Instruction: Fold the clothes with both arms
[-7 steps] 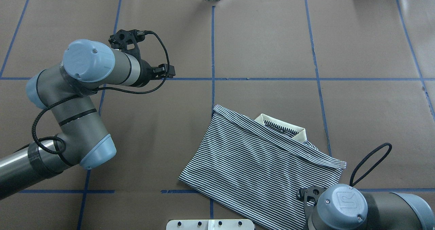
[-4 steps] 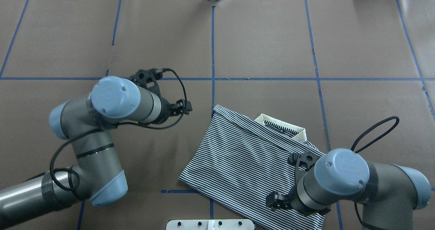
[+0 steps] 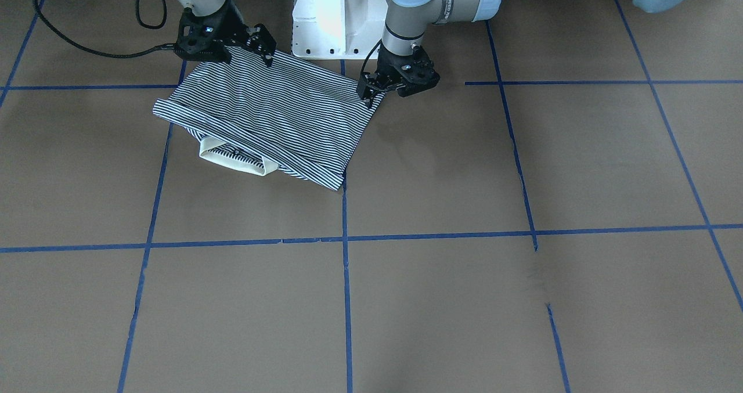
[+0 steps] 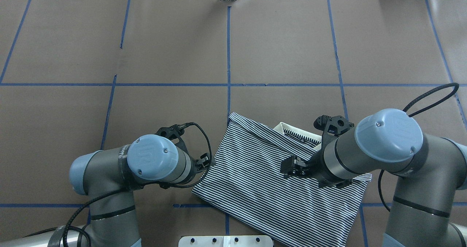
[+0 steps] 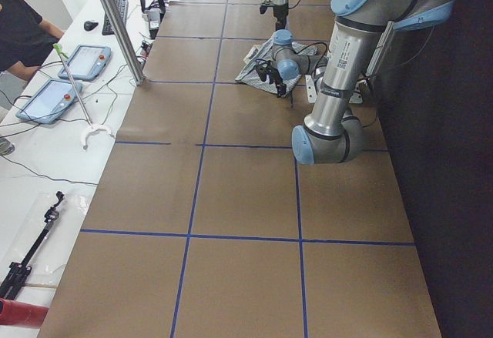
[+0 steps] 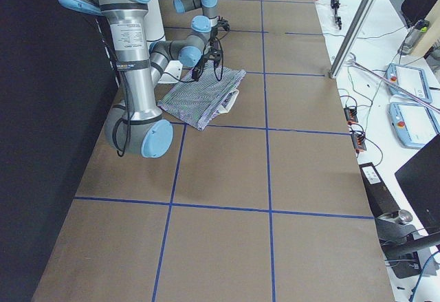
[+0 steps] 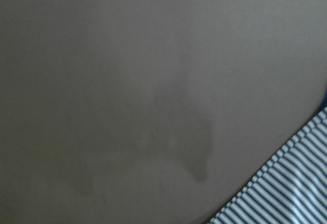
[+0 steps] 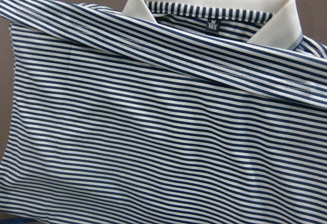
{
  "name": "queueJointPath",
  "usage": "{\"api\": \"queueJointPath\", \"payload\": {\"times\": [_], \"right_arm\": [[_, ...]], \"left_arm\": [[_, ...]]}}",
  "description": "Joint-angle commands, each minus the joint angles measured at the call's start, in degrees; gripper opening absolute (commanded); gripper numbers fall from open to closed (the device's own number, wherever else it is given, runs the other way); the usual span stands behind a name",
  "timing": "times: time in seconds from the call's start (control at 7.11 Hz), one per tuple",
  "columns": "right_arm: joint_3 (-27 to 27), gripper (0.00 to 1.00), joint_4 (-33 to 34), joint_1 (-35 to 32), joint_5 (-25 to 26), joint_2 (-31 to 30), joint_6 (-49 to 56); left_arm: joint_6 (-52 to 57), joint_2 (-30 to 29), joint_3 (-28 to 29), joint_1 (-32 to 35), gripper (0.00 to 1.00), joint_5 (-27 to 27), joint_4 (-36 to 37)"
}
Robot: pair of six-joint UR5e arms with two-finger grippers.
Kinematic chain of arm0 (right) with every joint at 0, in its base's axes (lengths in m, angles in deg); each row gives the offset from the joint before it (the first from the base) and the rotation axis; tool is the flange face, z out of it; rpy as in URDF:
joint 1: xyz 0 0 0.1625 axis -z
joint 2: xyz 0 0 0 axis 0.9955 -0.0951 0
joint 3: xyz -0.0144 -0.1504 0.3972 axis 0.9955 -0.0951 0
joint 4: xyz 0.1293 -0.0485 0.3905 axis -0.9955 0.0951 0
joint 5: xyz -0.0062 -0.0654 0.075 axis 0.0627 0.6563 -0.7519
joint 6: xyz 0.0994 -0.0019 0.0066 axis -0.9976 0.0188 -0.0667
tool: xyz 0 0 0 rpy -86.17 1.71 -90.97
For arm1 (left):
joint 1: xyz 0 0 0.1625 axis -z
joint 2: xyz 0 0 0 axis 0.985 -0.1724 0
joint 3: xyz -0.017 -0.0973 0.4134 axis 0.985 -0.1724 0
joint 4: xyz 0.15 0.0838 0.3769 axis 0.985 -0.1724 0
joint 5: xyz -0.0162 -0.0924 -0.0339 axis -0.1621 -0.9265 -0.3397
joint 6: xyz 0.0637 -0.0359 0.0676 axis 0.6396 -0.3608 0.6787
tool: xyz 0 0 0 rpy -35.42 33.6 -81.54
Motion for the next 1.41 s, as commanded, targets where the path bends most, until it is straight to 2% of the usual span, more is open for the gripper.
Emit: {"api": "queueJointPath", "payload": {"times": [0.0,0.28,0.42,0.56,0.84,0.98,1.27], "right_arm": [[0.0,1.00,0.0,-1.6,0.0,1.1,0.0],[-0.1,1.00,0.0,-1.8,0.0,1.3,0.0],[-0.1,1.00,0.0,-2.0,0.1,1.3,0.0],[-0.1,1.00,0.0,-2.1,0.0,1.3,0.0],[-0.1,1.00,0.0,-2.1,0.0,1.3,-0.2],[-0.1,1.00,0.0,-2.2,0.0,1.3,-0.2],[-0.1,1.00,0.0,-2.4,0.1,1.3,-0.2]], "left_arm": [[-1.8,-0.2,1.0,-3.1,0.98,0.0,0.3],[-1.8,-0.5,1.6,-3.2,0.96,1.5,0.1],[-1.9,-0.5,1.7,-3.1,0.90,1.5,-0.2],[-1.8,-0.6,1.7,-3.2,0.65,1.5,-0.7],[-1.2,-0.6,1.6,-3.1,0.08,1.5,-0.7],[-0.9,-0.6,1.1,-3.2,0.00,1.5,-0.7],[-0.8,-0.2,-0.8,-2.4,0.00,1.6,-0.6]]}}
